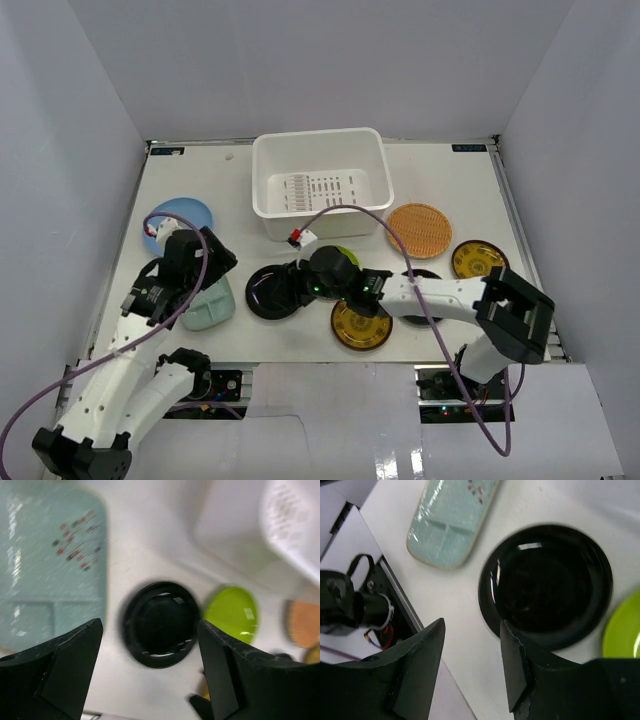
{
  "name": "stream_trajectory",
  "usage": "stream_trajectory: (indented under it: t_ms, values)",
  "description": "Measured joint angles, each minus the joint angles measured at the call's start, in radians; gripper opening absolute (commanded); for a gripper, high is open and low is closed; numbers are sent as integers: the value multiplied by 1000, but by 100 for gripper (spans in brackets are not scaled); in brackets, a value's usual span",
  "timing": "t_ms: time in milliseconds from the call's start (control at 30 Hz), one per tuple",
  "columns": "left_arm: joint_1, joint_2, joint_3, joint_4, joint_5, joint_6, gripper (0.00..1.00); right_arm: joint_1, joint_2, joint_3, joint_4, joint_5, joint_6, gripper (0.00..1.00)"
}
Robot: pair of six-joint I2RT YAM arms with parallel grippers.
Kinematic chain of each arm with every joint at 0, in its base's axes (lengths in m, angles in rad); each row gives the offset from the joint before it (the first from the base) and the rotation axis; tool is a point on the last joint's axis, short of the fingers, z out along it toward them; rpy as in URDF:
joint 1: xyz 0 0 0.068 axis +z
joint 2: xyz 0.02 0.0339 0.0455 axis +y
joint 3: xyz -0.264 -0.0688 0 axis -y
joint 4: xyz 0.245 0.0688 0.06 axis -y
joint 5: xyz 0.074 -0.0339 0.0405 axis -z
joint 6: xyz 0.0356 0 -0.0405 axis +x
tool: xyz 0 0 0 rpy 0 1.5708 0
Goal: Place the plates into the plastic bin on the countertop
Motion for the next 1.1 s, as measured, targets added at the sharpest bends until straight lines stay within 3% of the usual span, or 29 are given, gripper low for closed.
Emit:
stream_trajectory:
  t_ms: [67,300,433,633,900,1100]
  values:
    - [0,-49,55,67,34,49,98,6,90,105,0,2,-17,54]
    - [-1,-221,281,277,135,163,98,41,344,405,-9,27,-82,63]
    - [-2,-271,269,329,204,166,98,52,541,616,-76,42,-120,67]
    - [-2,-314,206,245,236,170,98,53,788,922,-221,85,-172,66]
    - [-2,-438,195,200,242,182,98,53,826,967,-307,161,-188,64]
    - [-2,-449,175,187,241,206,98,51,859,972,-293,108,-173,58]
